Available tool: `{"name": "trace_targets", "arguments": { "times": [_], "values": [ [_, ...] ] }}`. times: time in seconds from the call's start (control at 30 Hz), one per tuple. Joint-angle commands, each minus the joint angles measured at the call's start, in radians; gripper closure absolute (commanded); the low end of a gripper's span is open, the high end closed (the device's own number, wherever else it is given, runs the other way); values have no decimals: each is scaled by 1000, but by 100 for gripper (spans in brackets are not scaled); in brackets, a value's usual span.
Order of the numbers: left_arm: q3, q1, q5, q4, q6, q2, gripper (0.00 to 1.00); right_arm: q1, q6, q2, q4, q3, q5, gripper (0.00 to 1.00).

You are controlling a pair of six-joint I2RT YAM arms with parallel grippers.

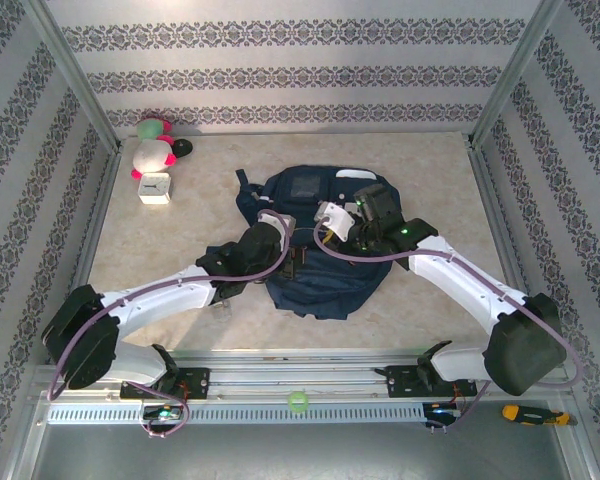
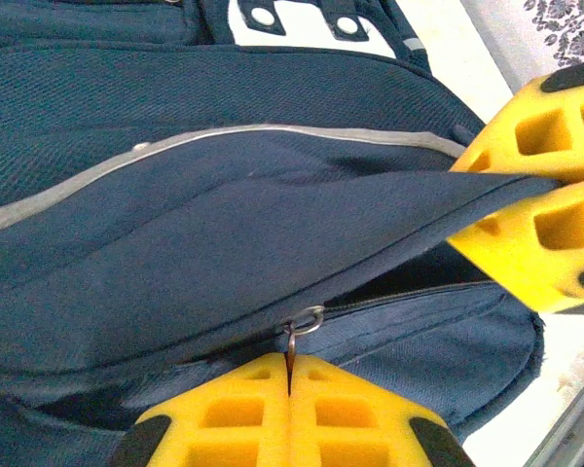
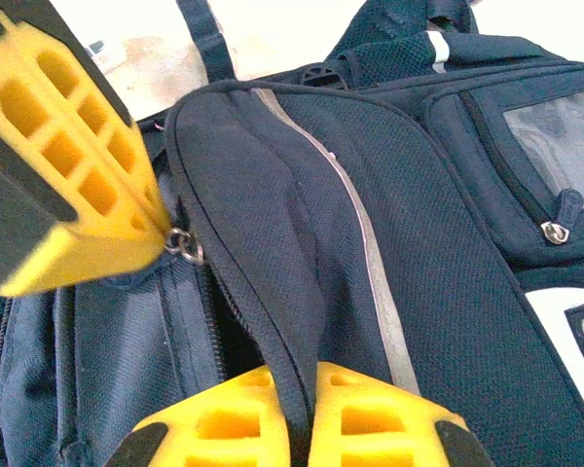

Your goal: Pack the student bag

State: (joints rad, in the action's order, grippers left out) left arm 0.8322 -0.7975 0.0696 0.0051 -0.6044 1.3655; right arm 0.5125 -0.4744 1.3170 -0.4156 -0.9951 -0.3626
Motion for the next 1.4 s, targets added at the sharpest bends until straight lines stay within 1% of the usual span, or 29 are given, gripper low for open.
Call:
{"name": "trace_targets", "arguments": {
  "times": [0.0, 0.13, 0.4, 0.63, 0.77, 0.83, 0.87, 0.9, 0.93, 0.97, 1.0, 1.03, 1.13, 1.17, 1.27, 1.37],
  "values": [
    [-30, 18, -94, -89, 22, -19, 100, -30, 4, -84, 59, -43, -88, 100],
    [-46, 50, -96, -103, 48, -39, 100, -74, -21, -115, 42, -30, -154, 100],
    [-55, 127, -90, -100, 107, -64, 100, -104, -47, -153, 28, 0, -235, 100],
    [-49, 211, -68, -37, 168, 2, 100, -143, -49, -191, 31, 16, -328, 100],
    [-26, 258, -29, 25, 194, 69, 100, -169, -43, -187, 44, 19, -399, 100],
    [-7, 274, -10, 42, 196, 98, 100, -180, -17, -180, 69, 25, -406, 100],
    [8, 279, -1, 33, 191, 105, 100, -181, 15, -173, 88, 25, -389, 100],
    [20, 279, -1, 12, 184, 107, 95, -184, 46, -166, 108, 25, -371, 100],
    [30, 280, -4, -15, 174, 103, 84, -184, 85, -157, 130, 27, -350, 100],
    [31, 280, -11, -45, 153, 91, 70, -183, 115, -147, 148, 27, -334, 100],
    [29, 280, -22, -76, 124, 75, 60, -182, 138, -139, 163, 28, -322, 100],
    [28, 280, -43, -126, 83, 52, 52, -182, 166, -129, 179, 28, -304, 100],
    [27, 288, -109, -321, -74, -18, 43, -171, 210, -112, 215, 29, -285, 100],
    [32, 293, -125, -384, -110, -41, 41, -163, 213, -109, 224, 29, -281, 100],
    [44, 305, -194, -559, -211, -84, 30, -145, 218, -102, 229, 25, -275, 100],
    [29, 346, -191, -669, -292, -99, 24, -128, 219, -102, 233, 21, -271, 100]
  ]
}}
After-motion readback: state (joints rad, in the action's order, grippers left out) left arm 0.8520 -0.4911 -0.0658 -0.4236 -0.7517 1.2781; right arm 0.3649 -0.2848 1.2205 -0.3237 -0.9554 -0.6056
